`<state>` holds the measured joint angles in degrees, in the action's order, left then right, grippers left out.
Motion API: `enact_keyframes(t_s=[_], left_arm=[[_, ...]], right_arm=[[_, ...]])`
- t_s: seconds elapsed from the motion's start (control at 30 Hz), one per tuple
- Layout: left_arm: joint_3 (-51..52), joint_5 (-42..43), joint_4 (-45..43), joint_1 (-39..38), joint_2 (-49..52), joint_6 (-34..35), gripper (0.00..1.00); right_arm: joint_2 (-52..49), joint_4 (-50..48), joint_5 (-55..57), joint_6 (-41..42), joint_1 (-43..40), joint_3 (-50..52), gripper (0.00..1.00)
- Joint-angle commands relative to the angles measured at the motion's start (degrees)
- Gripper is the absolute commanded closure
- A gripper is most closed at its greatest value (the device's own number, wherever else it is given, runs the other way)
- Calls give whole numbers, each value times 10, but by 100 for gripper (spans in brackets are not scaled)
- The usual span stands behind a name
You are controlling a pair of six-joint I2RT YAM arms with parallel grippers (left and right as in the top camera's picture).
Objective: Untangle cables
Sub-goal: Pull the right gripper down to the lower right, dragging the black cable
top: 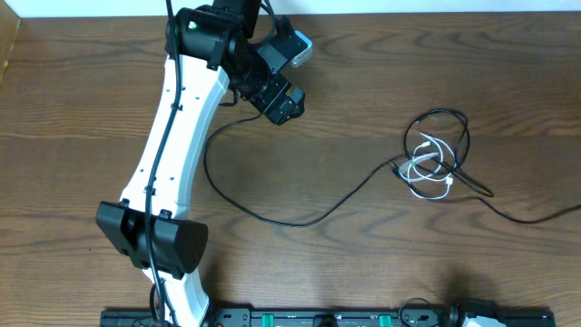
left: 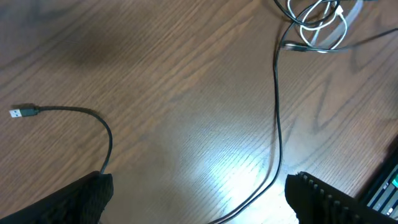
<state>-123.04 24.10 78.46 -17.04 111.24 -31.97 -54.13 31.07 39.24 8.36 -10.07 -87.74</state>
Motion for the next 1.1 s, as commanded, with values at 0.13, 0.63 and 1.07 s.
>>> enact_keyframes(t_s=[0.13, 0.63, 1.07], left_arm=[[4, 9, 4, 2, -1, -4, 7], [4, 9, 12, 3, -1, -4, 7], [4, 9, 17, 3, -1, -4, 7]], right_arm=[[-22, -42, 37, -38, -151, -9, 99], [-87, -214, 134, -82, -249, -9, 99], [-218, -169, 87, -59, -295, -9, 99]])
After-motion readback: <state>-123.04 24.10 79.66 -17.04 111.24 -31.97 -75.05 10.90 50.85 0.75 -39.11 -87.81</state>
